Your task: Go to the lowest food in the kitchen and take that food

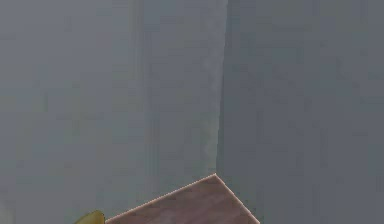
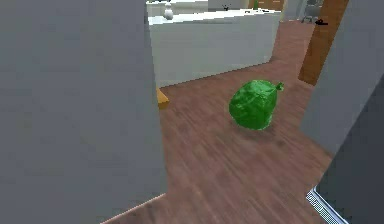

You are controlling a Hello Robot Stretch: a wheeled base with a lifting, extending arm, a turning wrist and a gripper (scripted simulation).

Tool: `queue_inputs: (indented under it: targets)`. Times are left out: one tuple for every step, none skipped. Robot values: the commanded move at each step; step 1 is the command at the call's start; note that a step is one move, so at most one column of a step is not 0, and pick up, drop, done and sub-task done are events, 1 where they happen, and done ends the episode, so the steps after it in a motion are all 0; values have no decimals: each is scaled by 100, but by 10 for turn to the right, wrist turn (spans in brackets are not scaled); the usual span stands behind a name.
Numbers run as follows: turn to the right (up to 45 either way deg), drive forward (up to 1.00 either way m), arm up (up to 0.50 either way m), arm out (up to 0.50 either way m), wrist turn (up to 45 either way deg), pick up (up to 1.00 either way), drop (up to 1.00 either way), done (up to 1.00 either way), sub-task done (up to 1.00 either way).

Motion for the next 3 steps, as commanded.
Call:
queue_inputs:
  targets:
    - [-450,0,0,0,0,0,0,0,0]
    - [-210,0,0,0,0,0,0,0,0]
    - [-30,0,0,0,0,0,0,0,0]
